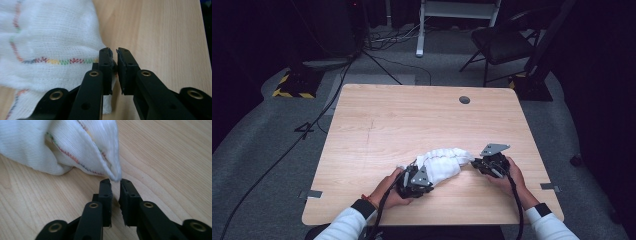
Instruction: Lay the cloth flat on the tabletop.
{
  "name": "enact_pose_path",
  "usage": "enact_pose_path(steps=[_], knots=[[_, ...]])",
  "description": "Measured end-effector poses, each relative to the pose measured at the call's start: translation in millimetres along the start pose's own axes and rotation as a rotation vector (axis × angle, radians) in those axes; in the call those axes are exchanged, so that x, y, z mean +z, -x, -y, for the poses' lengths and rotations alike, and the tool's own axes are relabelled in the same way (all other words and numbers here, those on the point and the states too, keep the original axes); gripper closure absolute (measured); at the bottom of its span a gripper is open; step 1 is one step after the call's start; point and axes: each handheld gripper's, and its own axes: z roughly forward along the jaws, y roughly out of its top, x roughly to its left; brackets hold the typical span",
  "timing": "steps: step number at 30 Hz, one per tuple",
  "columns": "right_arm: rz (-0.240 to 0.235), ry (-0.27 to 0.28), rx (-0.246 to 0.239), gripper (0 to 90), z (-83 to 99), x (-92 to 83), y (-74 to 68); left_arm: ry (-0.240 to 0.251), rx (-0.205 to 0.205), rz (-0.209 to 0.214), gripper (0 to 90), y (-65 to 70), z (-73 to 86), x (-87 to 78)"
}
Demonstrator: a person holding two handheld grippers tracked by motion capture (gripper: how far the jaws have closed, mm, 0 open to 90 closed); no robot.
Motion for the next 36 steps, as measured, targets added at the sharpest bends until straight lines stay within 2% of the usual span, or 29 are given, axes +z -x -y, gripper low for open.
enact_pose_path(steps=[1,4,5,6,7,8,10,12,14,17,18,19,20,21,22,23,25,26,27,28,29,30,33,34,36], knots=[[0.007,-0.005,0.002,76.7,0.5,0.0,0.3,-0.006,0.006,0.005,80.6,1.5,0.9,0.2],[0.008,0.008,0.008,74.8,0.5,-2.7,1.0,0.02,-0.024,0.017,73.6,2.3,4.1,-5.5],[0.013,0.021,0.013,72.3,-0.2,-5.0,1.5,0.022,-0.025,0.018,71.9,2.6,5.1,-8.5],[0.021,0.045,0.023,70.1,-1.6,-9.2,2.2,0.044,-0.043,-0.001,65.4,3.2,8.6,-17.7],[0.021,0.045,0.023,70.1,-1.6,-9.2,2.2,0.044,-0.043,-0.001,64.3,3.2,8.6,-17.7],[0.039,0.071,0.026,66.0,-4.0,-14.3,2.2,0.057,-0.055,-0.003,63.6,3.0,11.3,-23.5],[0.041,0.082,0.031,65.5,-5.7,-16.7,1.8,0.075,-0.069,-0.046,62.1,0.6,17.4,-35.0],[0.038,0.122,0.029,62.0,-13.4,-23.3,-2.4,0.096,-0.11,-0.083,58.8,-6.3,26.1,-46.9],[0.037,0.132,0.021,61.5,-16.5,-25.1,-5.0,0.108,-0.154,-0.135,57.6,-15.0,34.4,-56.2],[0.031,0.179,-0.009,58.2,-29.5,-29.4,-18.2,0.112,-0.213,-0.194,52.2,-32.4,44.0,-61.8],[0.031,0.179,-0.009,58.2,-29.5,-29.4,-18.2,0.104,-0.226,-0.195,52.2,-37.7,45.5,-61.1],[0.015,0.213,-0.014,57.9,-35.7,-29.8,-25.4,0.086,-0.236,-0.181,49.7,-47.0,47.6,-57.9],[0.015,0.213,-0.014,57.9,-35.7,-29.8,-25.4,0.086,-0.236,-0.181,49.6,-47.0,47.6,-57.9],[-0.006,0.221,-0.038,56.6,-43.0,-27.1,-34.0,0.076,-0.235,-0.172,49.4,-50.3,48.2,-55.6],[-0.006,0.221,-0.038,56.6,-43.0,-27.1,-34.0,0.067,-0.231,-0.167,49.4,-53.2,48.5,-52.6],[-0.027,0.213,-0.059,55.4,-51.1,-20.9,-43.7,0.054,-0.229,-0.164,48.8,-56.2,48.6,-49.1],[-0.039,0.207,-0.068,54.7,-55.2,-17.1,-48.5,0.024,-0.224,-0.152,48.7,-61.0,47.5,-40.2],[-0.061,0.197,-0.086,51.4,-63.0,-9.0,-58.2,0.005,-0.219,-0.153,48.5,-62.9,46.5,-36.2],[-0.061,0.197,-0.086,51.4,-63.0,-9.0,-58.2,-0.003,-0.218,-0.149,48.5,-65.0,45.4,-32.6],[-0.082,0.188,-0.104,49.0,-69.4,-0.9,-67.5,-0.006,-0.22,-0.139,50.2,-67.2,44.1,-29.6],[-0.082,0.188,-0.104,49.0,-69.4,-0.9,-67.5,-0.008,-0.207,-0.13,50.2,-69.1,42.6,-27.2],[-0.092,0.167,-0.126,44.8,-74.0,8.0,-77.0,-0.01,-0.198,-0.126,53.0,-70.1,41.1,-24.9],[-0.106,0.14,-0.141,44.0,-77.4,16.8,-84.4,-0.001,-0.194,-0.091,55.1,-73.4,37.7,-19.4],[-0.087,0.108,-0.155,43.4,-79.9,25.8,-90.8,0.003,-0.192,-0.079,58.2,-74.3,36.7,-18.1],[-0.074,0.083,-0.164,49.3,-79.9,31.4,-93.1,0.001,-0.187,-0.07,61.8,-74.7,35.7,-16.9]])
